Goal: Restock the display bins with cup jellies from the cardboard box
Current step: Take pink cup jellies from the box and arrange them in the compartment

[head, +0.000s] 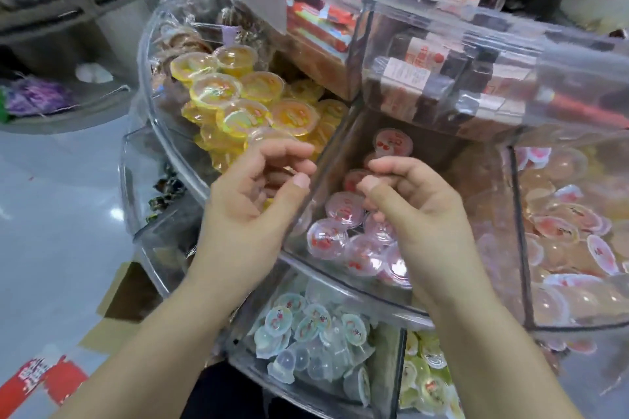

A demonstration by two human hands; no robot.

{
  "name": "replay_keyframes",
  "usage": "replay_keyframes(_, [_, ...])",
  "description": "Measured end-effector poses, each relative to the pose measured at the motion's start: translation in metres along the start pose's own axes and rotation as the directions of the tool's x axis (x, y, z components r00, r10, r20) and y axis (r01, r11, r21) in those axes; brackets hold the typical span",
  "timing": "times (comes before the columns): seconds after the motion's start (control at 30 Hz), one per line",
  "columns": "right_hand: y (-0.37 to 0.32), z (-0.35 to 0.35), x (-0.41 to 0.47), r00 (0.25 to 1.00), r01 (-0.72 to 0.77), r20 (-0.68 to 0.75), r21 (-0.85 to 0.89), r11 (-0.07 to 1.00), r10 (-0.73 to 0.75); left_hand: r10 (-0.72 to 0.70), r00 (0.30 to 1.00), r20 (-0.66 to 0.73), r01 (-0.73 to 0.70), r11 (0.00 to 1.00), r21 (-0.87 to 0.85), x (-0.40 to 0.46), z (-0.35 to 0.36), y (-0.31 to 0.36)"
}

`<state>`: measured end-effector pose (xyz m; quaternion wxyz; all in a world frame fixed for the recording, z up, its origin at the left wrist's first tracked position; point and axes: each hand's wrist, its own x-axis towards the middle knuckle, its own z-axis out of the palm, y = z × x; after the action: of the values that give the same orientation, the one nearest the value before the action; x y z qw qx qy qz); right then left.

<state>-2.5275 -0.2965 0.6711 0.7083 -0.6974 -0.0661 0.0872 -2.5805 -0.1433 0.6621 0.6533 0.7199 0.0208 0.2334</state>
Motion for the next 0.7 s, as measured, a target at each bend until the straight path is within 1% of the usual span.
replay_keyframes(0.07, [-0.008,0.031,-0.013,0.99,0.042,0.135,0.002,0.999,-0.042,0.029,0.995,-0.1,-0.025,0.999,0.043,-0.01,-0.038,0.001])
replay_keyframes(0.17, [-0.005,0.087,-0.028,0.939,0.032,0.344,-0.002,0.999,-0.029,0.011,0.951,-0.31,0.028,0.992,0.122,-0.033,-0.101,-0.015])
replay_keyframes(0.23, [0.011,0.129,-0.036,0.889,-0.013,0.457,-0.036,0.999,0.028,-0.041,0.899,-0.437,0.121,0.98,0.155,-0.053,-0.145,-0.036])
replay_keyframes(0.33, [0.052,0.198,-0.053,0.807,-0.11,0.57,-0.118,0.987,0.158,-0.163,0.804,-0.572,0.283,0.951,0.126,-0.089,-0.216,-0.083])
replay_keyframes(0.4, [0.092,0.248,-0.068,0.742,-0.253,0.604,-0.146,0.956,0.289,-0.243,0.751,-0.614,0.39,0.913,0.116,-0.114,-0.263,-0.124])
replay_keyframes(0.47, [0.148,0.296,-0.083,0.672,-0.426,0.591,-0.186,0.885,0.447,-0.332,0.709,-0.622,0.497,0.861,0.106,-0.137,-0.309,-0.175])
replay_keyframes(0.53, [0.219,0.335,-0.095,0.61,-0.538,0.516,-0.287,0.792,0.601,-0.419,0.676,-0.607,0.594,0.797,0.111,-0.16,-0.349,-0.231])
replay_keyframes(0.63, [0.342,0.372,-0.1,0.551,-0.642,0.303,-0.441,0.627,0.777,-0.52,0.652,-0.552,0.697,0.697,0.166,-0.19,-0.399,-0.325])
replay_keyframes(0.7, [0.428,0.382,-0.093,0.518,-0.686,0.153,-0.513,0.516,0.841,-0.57,0.657,-0.493,0.734,0.632,0.248,-0.204,-0.426,-0.392])
